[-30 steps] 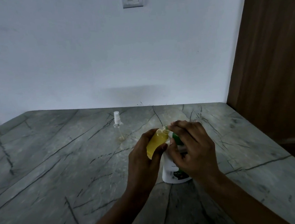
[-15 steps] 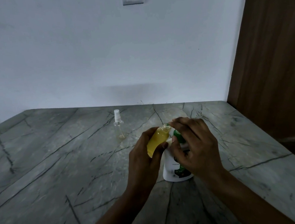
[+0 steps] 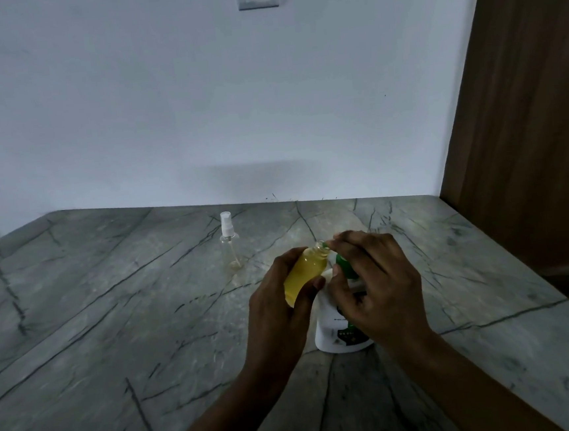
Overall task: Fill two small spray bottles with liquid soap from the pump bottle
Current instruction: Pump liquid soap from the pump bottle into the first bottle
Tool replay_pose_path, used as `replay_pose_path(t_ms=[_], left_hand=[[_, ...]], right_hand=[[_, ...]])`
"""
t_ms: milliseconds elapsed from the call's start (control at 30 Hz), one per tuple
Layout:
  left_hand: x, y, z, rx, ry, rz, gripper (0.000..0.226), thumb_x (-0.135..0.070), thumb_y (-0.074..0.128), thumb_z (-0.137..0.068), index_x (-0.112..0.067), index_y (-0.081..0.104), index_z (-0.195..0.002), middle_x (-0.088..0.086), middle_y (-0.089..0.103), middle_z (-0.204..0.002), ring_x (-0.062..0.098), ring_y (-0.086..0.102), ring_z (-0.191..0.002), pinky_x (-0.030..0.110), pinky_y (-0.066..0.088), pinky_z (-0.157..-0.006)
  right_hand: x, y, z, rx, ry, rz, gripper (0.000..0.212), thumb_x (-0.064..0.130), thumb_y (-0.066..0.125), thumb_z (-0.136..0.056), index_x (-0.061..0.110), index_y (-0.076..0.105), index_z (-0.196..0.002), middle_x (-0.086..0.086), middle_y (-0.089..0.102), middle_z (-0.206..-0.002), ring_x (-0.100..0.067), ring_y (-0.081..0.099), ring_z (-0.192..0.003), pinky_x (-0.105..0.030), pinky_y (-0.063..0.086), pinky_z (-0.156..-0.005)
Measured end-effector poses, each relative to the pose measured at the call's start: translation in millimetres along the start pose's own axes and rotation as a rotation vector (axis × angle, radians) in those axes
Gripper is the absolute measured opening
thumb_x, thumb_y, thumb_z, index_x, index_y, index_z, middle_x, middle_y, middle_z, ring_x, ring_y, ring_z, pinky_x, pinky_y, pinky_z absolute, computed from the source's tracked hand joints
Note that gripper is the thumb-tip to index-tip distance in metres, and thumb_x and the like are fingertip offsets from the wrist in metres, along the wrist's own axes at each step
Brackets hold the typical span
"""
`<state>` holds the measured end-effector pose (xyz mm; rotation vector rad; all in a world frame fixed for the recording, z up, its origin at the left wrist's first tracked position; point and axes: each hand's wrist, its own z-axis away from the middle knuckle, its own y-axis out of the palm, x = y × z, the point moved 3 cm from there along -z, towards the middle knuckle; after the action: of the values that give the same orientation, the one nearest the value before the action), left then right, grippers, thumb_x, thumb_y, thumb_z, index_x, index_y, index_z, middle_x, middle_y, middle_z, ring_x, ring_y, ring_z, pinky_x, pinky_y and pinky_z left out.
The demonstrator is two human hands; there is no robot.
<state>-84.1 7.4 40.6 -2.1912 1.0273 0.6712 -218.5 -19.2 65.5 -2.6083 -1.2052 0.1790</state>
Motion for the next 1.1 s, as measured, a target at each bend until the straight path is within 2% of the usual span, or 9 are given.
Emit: replay_pose_path(t_ms=[100, 200, 433, 600, 733, 833, 900, 1033, 1100], left_hand=[[-1.2, -1.0, -1.4, -0.012, 0.002, 0.004, 0.034, -0.031, 0.061, -0.083, -0.024, 0.054, -0.116, -0.016, 0.062, -0.105, -0.006, 0.057, -0.094, 0.007, 0.042, -0.074], [-4.0, -2.9, -1.3, -0.023, 0.001, 0.02, 0.032, -0.031, 0.06, -0.084, -0.031, 0.051, -0.115, -0.024, 0.059, -0.099, -0.01, 0.056, -0.091, 0.005, 0.041, -0.071], [-0.3, -9.8, -3.4, -0.037, -0.099, 0.11, 0.025, -0.04, 0.053, -0.084, -0.043, 0.045, -0.108, -0.026, 0.059, -0.097, -0.008, 0.057, -0.09, 0.011, 0.046, -0.072], [11.1, -14.5, -4.5, -0.027, -0.195, 0.196, 0.027, -0.036, 0.053, -0.087, -0.028, 0.05, -0.112, -0.012, 0.062, -0.098, 0.0, 0.06, -0.086, 0.03, 0.053, -0.075], [13.8, -16.4, -5.8, 0.012, -0.226, 0.251, 0.024, -0.029, 0.054, -0.089, -0.022, 0.05, -0.112, -0.006, 0.062, -0.101, 0.002, 0.06, -0.086, 0.021, 0.051, -0.072], [16.0, -18.0, 1.8, 0.041, -0.24, 0.277, 0.025, -0.024, 0.056, -0.089, -0.018, 0.048, -0.112, -0.003, 0.062, -0.102, 0.002, 0.061, -0.087, 0.016, 0.05, -0.069], [19.7, -18.1, 9.2, 0.053, -0.249, 0.267, 0.025, -0.023, 0.056, -0.089, -0.017, 0.048, -0.111, -0.002, 0.062, -0.103, 0.005, 0.062, -0.09, 0.019, 0.051, -0.071], [27.1, -15.6, 19.1, 0.051, -0.304, 0.242, 0.028, -0.024, 0.058, -0.089, -0.016, 0.048, -0.113, -0.001, 0.062, -0.107, 0.007, 0.061, -0.094, 0.021, 0.051, -0.076], [31.2, -13.2, 20.7, 0.055, -0.325, 0.223, 0.029, -0.025, 0.059, -0.088, -0.017, 0.048, -0.114, 0.0, 0.062, -0.109, 0.009, 0.061, -0.096, 0.028, 0.052, -0.079]], right_hand=[[-1.9, 0.7, 0.8, 0.016, -0.008, -0.003, 0.031, 0.022, 0.054, -0.084, 0.007, 0.056, -0.111, -0.013, 0.063, -0.105, -0.02, 0.051, -0.1, -0.018, 0.038, -0.086], [-2.2, -2.1, -2.1, 0.021, -0.019, 0.009, 0.032, 0.02, 0.053, -0.084, 0.004, 0.062, -0.11, -0.014, 0.065, -0.105, -0.021, 0.052, -0.1, -0.019, 0.039, -0.087], [-1.5, -8.0, -10.6, 0.085, -0.016, -0.01, 0.031, 0.017, 0.052, -0.084, 0.007, 0.061, -0.113, -0.011, 0.063, -0.108, -0.021, 0.053, -0.101, -0.016, 0.038, -0.083], [-1.2, -15.2, -20.2, 0.17, 0.038, -0.065, 0.036, 0.021, 0.05, -0.085, 0.011, 0.058, -0.118, -0.01, 0.061, -0.115, -0.016, 0.05, -0.106, -0.01, 0.037, -0.084], [-6.4, -33.6, -24.0, 0.17, 0.15, -0.117, 0.041, 0.028, 0.048, -0.088, 0.014, 0.055, -0.126, -0.006, 0.058, -0.122, -0.012, 0.047, -0.113, -0.01, 0.038, -0.087], [-25.4, -51.1, -20.3, 0.129, 0.332, -0.135, 0.026, 0.017, 0.056, -0.089, 0.013, 0.065, -0.113, -0.002, 0.063, -0.109, -0.014, 0.056, -0.101, -0.024, 0.045, -0.087], [-46.9, -57.0, -13.6, 0.256, 0.508, -0.076, 0.017, 0.01, 0.062, -0.088, 0.013, 0.069, -0.103, -0.002, 0.067, -0.101, -0.013, 0.059, -0.088, -0.028, 0.047, -0.081], [-79.8, -52.7, 19.7, 0.827, 0.832, 0.085, 0.018, 0.026, 0.065, -0.087, 0.017, 0.068, -0.102, -0.003, 0.067, -0.1, -0.013, 0.056, -0.083, -0.022, 0.038, -0.066], [-84.2, -45.2, 33.8, 0.928, 0.881, 0.102, 0.024, 0.032, 0.068, -0.084, 0.015, 0.066, -0.102, -0.003, 0.065, -0.097, -0.015, 0.056, -0.083, -0.024, 0.04, -0.066]])
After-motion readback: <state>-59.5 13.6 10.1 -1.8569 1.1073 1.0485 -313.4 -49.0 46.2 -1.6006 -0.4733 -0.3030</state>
